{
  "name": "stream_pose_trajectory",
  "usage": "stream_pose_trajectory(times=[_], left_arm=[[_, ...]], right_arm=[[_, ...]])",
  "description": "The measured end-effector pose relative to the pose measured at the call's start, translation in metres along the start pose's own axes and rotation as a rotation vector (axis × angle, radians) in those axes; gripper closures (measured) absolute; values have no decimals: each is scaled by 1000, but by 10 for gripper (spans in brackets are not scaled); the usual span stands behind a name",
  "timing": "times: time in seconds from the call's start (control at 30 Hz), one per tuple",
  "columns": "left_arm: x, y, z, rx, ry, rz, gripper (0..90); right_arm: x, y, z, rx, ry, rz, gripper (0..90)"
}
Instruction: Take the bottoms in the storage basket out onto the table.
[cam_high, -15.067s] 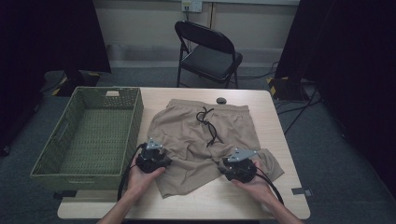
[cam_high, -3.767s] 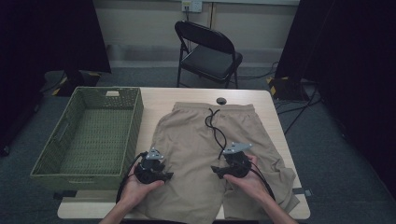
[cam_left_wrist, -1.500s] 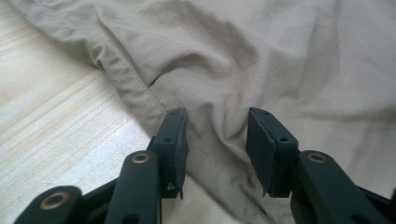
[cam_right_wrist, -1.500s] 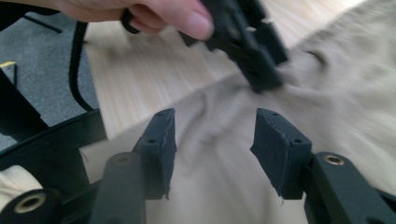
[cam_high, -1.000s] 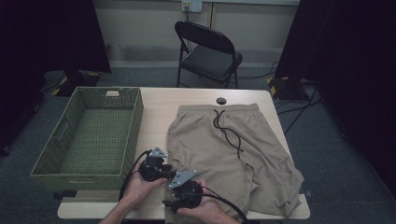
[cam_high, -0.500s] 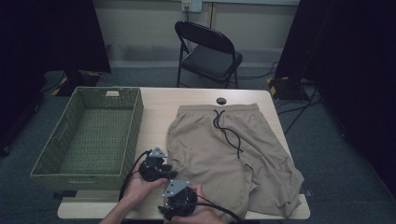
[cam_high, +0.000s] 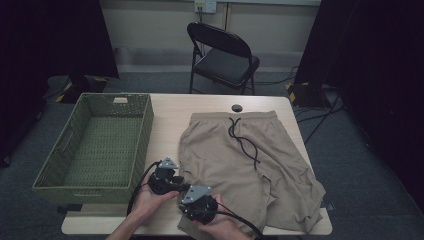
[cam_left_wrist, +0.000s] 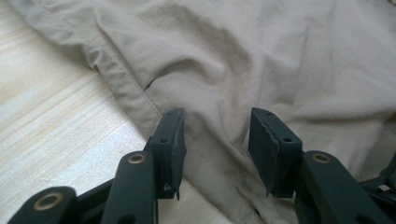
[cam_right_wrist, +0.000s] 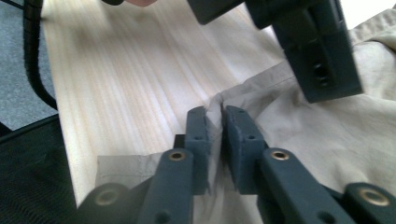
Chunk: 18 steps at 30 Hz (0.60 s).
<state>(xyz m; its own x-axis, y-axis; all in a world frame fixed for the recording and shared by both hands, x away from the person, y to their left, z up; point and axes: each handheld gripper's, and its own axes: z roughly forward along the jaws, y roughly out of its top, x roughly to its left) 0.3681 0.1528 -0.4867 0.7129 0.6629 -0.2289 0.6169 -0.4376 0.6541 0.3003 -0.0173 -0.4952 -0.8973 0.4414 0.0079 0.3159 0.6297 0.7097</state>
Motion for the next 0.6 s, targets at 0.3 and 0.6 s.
stream_pose_trajectory(times=[0.3, 0.6], left_arm=[[1, 0, 0, -10, -10, -8, 543], [0, 0, -3, -19, -11, -1, 544]], right_arm=[[-7, 1, -2, 17, 42, 20, 880], [-6, 0, -10, 10, 67, 23, 887]])
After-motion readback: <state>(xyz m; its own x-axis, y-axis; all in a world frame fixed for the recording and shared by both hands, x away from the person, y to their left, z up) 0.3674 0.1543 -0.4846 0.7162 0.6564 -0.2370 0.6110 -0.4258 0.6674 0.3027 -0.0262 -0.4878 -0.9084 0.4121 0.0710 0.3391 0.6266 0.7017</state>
